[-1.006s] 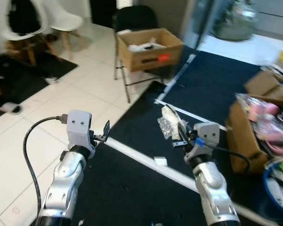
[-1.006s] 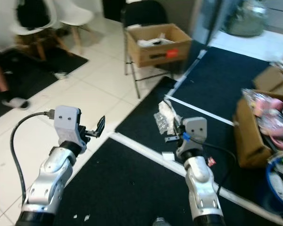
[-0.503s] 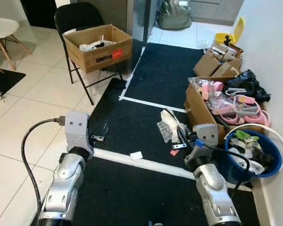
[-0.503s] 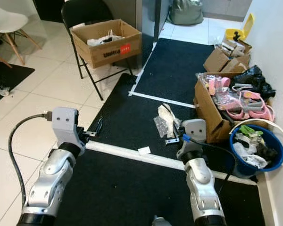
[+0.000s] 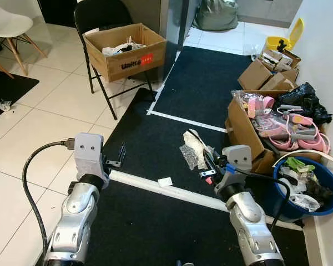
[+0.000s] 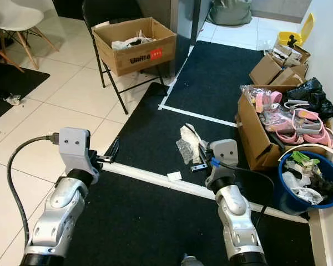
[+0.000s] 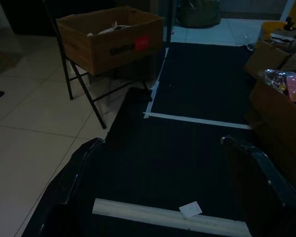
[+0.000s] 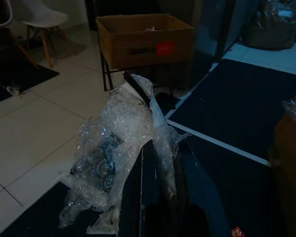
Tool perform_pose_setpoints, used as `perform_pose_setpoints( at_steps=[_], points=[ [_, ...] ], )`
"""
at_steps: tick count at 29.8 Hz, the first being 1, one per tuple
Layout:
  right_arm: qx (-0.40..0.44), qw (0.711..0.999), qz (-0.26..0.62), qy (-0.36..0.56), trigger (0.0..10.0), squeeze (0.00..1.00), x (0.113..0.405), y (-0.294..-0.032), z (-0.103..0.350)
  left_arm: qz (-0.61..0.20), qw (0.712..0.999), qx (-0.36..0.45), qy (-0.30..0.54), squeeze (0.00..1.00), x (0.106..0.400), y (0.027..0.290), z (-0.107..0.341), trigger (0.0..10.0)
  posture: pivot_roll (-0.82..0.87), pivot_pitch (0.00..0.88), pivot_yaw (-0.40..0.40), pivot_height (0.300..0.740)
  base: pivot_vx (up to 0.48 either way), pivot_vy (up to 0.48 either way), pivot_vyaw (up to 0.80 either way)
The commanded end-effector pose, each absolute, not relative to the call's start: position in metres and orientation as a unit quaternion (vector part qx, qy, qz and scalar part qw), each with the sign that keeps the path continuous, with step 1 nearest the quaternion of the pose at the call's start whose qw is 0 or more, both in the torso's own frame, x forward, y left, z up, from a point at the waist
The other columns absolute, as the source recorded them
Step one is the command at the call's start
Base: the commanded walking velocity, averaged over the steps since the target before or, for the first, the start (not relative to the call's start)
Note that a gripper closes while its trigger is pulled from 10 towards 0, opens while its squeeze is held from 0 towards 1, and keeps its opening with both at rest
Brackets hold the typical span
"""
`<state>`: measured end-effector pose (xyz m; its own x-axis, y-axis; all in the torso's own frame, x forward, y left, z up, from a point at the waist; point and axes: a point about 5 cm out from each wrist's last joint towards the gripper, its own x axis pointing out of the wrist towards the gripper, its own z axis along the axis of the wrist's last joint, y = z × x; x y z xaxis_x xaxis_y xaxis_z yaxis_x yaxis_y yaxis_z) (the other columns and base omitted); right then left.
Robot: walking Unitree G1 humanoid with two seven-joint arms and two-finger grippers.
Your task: Picking trash to rubbish bin
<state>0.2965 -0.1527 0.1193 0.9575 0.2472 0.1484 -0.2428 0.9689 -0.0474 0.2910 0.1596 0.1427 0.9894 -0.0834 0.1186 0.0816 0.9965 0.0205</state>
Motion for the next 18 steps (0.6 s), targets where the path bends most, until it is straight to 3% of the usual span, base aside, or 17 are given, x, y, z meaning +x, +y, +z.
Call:
perform_pose_setpoints(
  at_steps=[1, 18],
  points=[
    [-0.010, 0.991, 0.121, -0.059, 10.0, 0.00, 0.2960, -0.1546, 0.1122, -0.040, 0.998, 0.012, -0.057, 0.00, 0.2886, 0.1585, 0.1402, 10.0, 0.04, 0.152, 0.002, 0.740, 0.326, 0.000, 0.00],
    [-0.023, 0.991, 0.116, -0.054, 10.0, 0.00, 0.2980, -0.1559, 0.1111, -0.042, 0.998, 0.016, -0.054, 0.00, 0.2896, 0.1579, 0.1398, 10.0, 0.04, 0.155, -0.001, 0.740, 0.328, 0.000, 0.00]
  ],
)
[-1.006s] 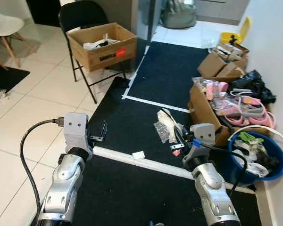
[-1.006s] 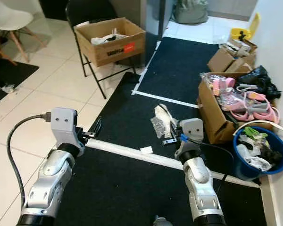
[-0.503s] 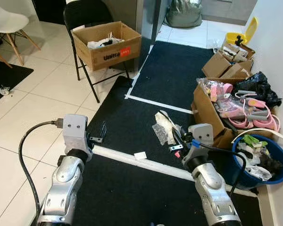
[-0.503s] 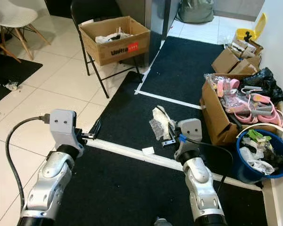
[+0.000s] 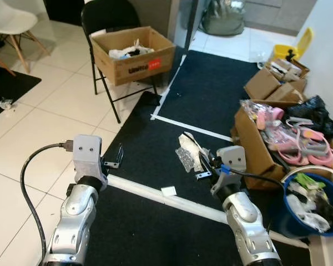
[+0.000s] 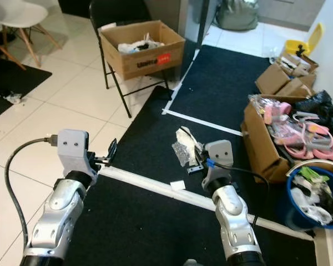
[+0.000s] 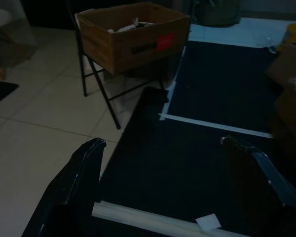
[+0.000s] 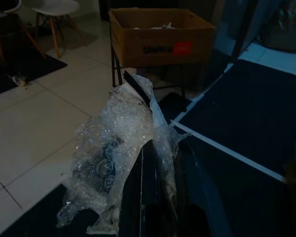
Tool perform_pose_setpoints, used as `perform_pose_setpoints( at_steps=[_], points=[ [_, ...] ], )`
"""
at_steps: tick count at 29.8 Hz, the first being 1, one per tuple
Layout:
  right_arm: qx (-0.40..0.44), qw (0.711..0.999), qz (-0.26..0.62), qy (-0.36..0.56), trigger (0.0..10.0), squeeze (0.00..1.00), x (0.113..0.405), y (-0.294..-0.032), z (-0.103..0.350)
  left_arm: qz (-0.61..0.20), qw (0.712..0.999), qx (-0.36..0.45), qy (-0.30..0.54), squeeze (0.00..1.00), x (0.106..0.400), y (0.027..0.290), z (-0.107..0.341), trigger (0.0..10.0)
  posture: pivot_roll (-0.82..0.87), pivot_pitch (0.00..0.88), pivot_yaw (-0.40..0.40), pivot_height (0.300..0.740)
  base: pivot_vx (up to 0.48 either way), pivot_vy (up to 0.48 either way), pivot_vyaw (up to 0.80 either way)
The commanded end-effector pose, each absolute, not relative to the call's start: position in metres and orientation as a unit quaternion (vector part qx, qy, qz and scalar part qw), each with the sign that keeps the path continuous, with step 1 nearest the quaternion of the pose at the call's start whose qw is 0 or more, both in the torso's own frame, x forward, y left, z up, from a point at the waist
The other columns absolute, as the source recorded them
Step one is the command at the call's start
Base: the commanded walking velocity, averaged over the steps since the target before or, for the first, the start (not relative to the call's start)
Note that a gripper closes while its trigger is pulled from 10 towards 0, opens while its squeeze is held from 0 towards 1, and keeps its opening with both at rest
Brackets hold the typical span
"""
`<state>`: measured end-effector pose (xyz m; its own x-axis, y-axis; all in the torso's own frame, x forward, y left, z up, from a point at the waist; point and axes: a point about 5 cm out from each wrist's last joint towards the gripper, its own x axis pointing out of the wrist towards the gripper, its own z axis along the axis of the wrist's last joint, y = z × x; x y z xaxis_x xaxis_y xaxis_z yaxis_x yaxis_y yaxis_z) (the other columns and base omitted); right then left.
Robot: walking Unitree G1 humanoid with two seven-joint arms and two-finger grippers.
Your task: Picking trash to rubbish bin
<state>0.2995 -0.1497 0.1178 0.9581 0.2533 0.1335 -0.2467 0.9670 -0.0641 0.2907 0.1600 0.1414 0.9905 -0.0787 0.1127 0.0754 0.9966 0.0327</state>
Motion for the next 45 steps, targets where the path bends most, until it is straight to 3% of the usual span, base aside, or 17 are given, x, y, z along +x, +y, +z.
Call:
perform_pose_setpoints(
  at_steps=[1, 6, 22, 45],
  points=[
    [-0.021, 0.992, 0.116, -0.053, 10.0, 0.00, 0.298, -0.156, 0.111, -0.042, 0.998, 0.017, -0.053, 0.00, 0.290, 0.158, 0.140, 10.0, 0.04, 0.153, -0.003, 0.740, 0.330, 0.000, 0.00],
    [-0.015, 0.992, 0.117, -0.051, 10.0, 0.00, 0.299, -0.154, 0.110, -0.044, 0.997, 0.019, -0.053, 0.00, 0.290, 0.158, 0.140, 10.0, 0.04, 0.153, -0.002, 0.740, 0.326, 0.000, -0.18],
    [-0.014, 0.992, 0.115, -0.046, 10.0, 0.00, 0.300, -0.154, 0.108, -0.049, 0.997, 0.024, -0.051, 0.00, 0.289, 0.158, 0.139, 10.0, 0.04, 0.154, -0.001, 0.740, 0.318, 0.000, -0.75],
    [-0.012, 0.989, 0.141, -0.046, 10.0, 0.00, 0.301, -0.145, 0.107, -0.040, 0.998, 0.028, -0.051, 0.00, 0.290, 0.165, 0.140, 10.0, 0.05, 0.146, -0.003, 0.740, 0.312, 0.000, 0.00]
  ],
)
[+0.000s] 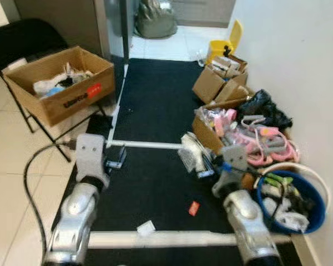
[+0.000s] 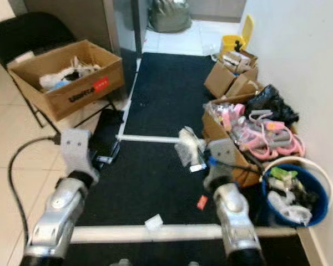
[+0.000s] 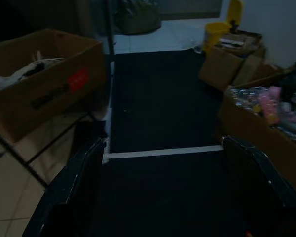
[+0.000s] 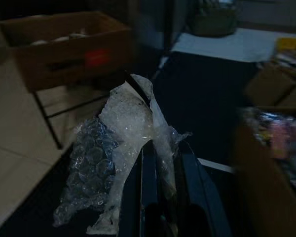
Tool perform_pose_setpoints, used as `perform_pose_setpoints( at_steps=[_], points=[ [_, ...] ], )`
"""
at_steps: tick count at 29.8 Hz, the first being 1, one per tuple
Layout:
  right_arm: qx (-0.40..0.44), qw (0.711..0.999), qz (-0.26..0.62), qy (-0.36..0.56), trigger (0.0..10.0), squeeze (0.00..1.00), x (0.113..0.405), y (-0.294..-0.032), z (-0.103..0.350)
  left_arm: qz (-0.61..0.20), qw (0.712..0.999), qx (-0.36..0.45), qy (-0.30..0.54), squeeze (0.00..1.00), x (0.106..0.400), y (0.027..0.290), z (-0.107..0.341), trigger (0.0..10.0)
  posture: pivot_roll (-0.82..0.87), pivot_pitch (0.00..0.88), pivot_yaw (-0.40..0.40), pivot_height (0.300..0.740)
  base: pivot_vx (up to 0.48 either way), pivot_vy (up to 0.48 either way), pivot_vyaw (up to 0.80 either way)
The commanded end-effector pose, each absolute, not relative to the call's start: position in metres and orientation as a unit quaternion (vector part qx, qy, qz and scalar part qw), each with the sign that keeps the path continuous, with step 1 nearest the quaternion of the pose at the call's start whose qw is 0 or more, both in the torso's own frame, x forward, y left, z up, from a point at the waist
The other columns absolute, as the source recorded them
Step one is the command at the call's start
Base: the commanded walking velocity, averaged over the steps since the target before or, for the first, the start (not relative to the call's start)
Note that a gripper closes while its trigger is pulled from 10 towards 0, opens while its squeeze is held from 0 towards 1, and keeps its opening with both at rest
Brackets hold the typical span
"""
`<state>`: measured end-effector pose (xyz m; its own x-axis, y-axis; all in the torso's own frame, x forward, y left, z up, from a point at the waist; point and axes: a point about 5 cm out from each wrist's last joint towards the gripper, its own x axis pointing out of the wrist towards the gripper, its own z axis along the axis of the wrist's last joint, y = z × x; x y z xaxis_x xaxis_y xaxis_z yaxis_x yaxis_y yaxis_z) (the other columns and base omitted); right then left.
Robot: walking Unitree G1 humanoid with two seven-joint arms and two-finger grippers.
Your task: Picking trash to rubbish bin
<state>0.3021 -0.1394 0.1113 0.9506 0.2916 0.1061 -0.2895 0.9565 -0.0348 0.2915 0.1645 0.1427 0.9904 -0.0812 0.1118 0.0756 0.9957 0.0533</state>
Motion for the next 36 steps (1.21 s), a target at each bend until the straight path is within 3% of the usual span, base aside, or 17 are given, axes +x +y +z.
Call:
perform_pose_setpoints(
  at_steps=[1, 9, 17, 22, 32, 35, 36],
  points=[
    [-0.012, 0.989, 0.142, -0.046, 10.0, 0.00, 0.302, -0.144, 0.107, -0.041, 0.997, 0.028, -0.051, 0.00, 0.291, 0.165, 0.140, 10.0, 0.05, 0.146, -0.003, 0.740, 0.307, 0.000, 0.00],
    [-0.006, 0.988, 0.146, -0.053, 10.0, 0.00, 0.312, -0.138, 0.112, -0.046, 0.997, 0.027, -0.052, 0.00, 0.291, 0.162, 0.140, 10.0, 0.05, 0.134, 0.007, 0.740, 0.311, 0.000, 0.00],
    [0.003, 0.976, 0.192, -0.101, 10.0, 0.00, 0.356, -0.103, 0.157, -0.050, 0.997, 0.028, -0.057, 0.00, 0.294, 0.161, 0.143, 10.0, 0.06, 0.125, -0.001, 0.740, 0.311, 0.000, 0.00],
    [-0.001, 0.972, 0.205, -0.117, 10.0, 0.00, 0.367, -0.096, 0.173, -0.046, 0.997, 0.029, -0.058, 0.00, 0.293, 0.163, 0.143, 10.0, 0.06, 0.127, -0.007, 0.740, 0.311, 0.000, 0.00],
    [-0.001, 0.984, 0.161, -0.071, 10.0, 0.00, 0.331, -0.140, 0.122, -0.049, 0.997, 0.031, -0.057, 0.00, 0.297, 0.167, 0.144, 10.0, 0.04, 0.145, 0.010, 0.740, 0.312, 0.000, 0.00],
    [0.001, 0.989, 0.138, -0.062, 10.0, 0.00, 0.321, -0.155, 0.113, -0.054, 0.996, 0.040, -0.061, 0.00, 0.304, 0.172, 0.148, 10.0, 0.03, 0.145, 0.021, 0.740, 0.311, 0.000, 0.00],
    [-0.001, 0.991, 0.119, -0.054, 10.0, 0.00, 0.314, -0.166, 0.108, -0.051, 0.994, 0.061, -0.074, 0.00, 0.315, 0.187, 0.160, 10.0, 0.03, 0.144, 0.020, 0.740, 0.307, 0.000, 0.00]
  ],
)
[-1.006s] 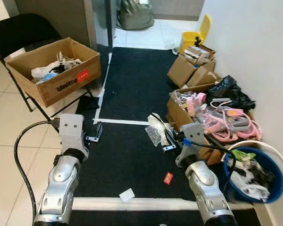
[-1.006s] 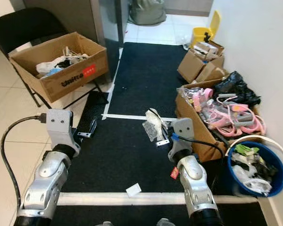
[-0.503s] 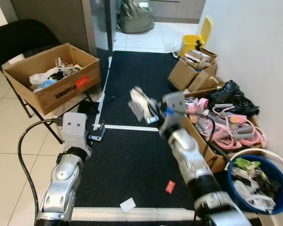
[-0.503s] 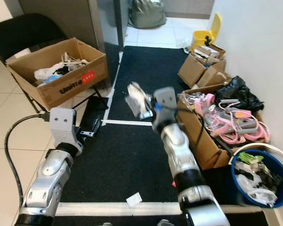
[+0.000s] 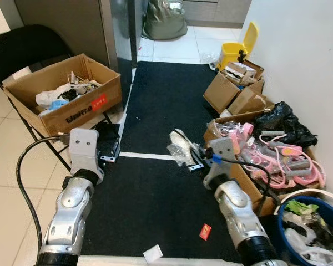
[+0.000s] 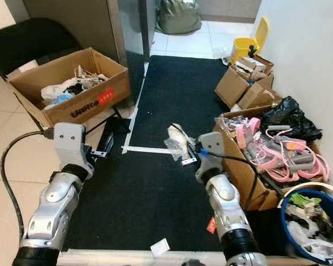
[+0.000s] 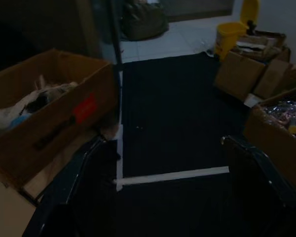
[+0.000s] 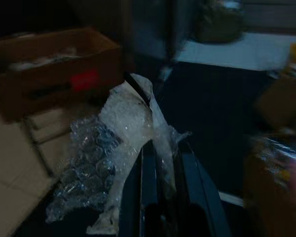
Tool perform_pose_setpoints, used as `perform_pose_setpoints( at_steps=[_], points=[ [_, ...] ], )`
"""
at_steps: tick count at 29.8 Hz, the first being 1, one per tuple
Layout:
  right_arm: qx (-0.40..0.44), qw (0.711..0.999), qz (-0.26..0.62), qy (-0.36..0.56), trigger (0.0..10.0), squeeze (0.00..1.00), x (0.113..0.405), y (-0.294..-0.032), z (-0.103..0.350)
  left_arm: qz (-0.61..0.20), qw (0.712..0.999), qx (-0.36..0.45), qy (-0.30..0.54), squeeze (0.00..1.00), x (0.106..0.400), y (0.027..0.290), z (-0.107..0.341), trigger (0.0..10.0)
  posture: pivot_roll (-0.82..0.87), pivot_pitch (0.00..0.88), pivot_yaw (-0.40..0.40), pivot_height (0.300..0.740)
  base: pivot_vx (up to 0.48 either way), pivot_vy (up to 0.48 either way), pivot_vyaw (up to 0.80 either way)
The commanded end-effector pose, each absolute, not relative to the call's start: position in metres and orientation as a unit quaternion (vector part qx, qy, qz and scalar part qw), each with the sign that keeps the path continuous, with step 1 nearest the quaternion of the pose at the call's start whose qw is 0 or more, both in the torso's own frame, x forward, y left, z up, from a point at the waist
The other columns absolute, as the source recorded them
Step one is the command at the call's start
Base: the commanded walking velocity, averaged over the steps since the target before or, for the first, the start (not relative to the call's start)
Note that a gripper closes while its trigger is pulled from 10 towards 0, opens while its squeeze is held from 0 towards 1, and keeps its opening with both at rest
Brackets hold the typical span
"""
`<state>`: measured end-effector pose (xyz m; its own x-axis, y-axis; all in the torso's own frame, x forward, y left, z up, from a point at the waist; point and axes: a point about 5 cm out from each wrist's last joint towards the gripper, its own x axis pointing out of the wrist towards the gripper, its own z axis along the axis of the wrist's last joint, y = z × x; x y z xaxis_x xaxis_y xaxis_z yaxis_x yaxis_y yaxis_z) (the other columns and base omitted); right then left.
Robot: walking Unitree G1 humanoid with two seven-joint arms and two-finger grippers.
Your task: Picking trash to rubbish bin
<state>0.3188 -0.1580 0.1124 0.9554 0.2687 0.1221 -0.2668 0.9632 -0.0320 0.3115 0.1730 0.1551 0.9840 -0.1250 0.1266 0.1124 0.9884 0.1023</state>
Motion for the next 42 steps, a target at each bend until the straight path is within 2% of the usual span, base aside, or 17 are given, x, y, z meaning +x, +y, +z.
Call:
perform_pose_setpoints(
  at_steps=[1, 3, 8, 17, 27, 30, 33, 38, 42],
  points=[
    [-0.001, 0.992, 0.116, -0.054, 10.0, 0.00, 0.313, -0.168, 0.107, -0.047, 0.993, 0.069, -0.080, 0.00, 0.319, 0.194, 0.166, 10.0, 0.03, 0.144, 0.020, 0.740, 0.311, 0.000, 0.00],
    [-0.001, 0.991, 0.119, -0.054, 10.0, 0.00, 0.313, -0.167, 0.107, -0.034, 0.992, 0.082, -0.092, 0.00, 0.327, 0.211, 0.179, 10.0, 0.03, 0.144, 0.020, 0.740, 0.311, 0.000, 0.00],
    [-0.002, 0.990, 0.128, -0.053, 10.0, 0.00, 0.313, -0.160, 0.108, -0.019, 0.989, 0.100, -0.106, 0.00, 0.335, 0.233, 0.196, 10.0, 0.05, 0.142, 0.020, 0.740, 0.311, 0.000, 0.00],
    [-0.003, 0.989, 0.135, -0.056, 10.0, 0.00, 0.313, -0.156, 0.111, -0.018, 0.987, 0.115, -0.113, 0.00, 0.338, 0.242, 0.205, 10.0, 0.05, 0.141, 0.020, 0.740, 0.313, 0.000, 0.00],
    [0.005, 0.989, 0.135, -0.056, 10.0, 0.00, 0.310, -0.157, 0.112, -0.050, 0.990, 0.083, -0.100, 0.00, 0.331, 0.216, 0.182, 10.0, 0.05, 0.144, 0.015, 0.740, 0.312, 0.000, 0.00],
    [0.018, 0.989, 0.137, -0.055, 10.0, 0.00, 0.310, -0.155, 0.113, -0.061, 0.992, 0.067, -0.091, 0.00, 0.325, 0.203, 0.172, 10.0, 0.05, 0.144, 0.014, 0.740, 0.311, 0.000, 0.00],
    [0.026, 0.988, 0.141, -0.057, 10.0, 0.00, 0.309, -0.148, 0.114, -0.069, 0.995, 0.025, -0.061, 0.00, 0.308, 0.175, 0.144, 10.0, 0.05, 0.146, 0.009, 0.740, 0.311, 0.000, 0.00],
    [0.043, 0.985, 0.157, -0.055, 10.0, 0.00, 0.308, -0.140, 0.115, -0.070, 0.997, -0.007, -0.043, 0.00, 0.295, 0.155, 0.130, 10.0, 0.05, 0.147, -0.002, 0.740, 0.308, 0.000, 0.00],
    [0.046, 0.984, 0.162, -0.057, 10.0, 0.00, 0.307, -0.137, 0.116, -0.068, 0.997, -0.013, -0.041, 0.00, 0.293, 0.152, 0.128, 10.0, 0.05, 0.146, -0.006, 0.740, 0.311, 0.000, 0.00]
  ],
)
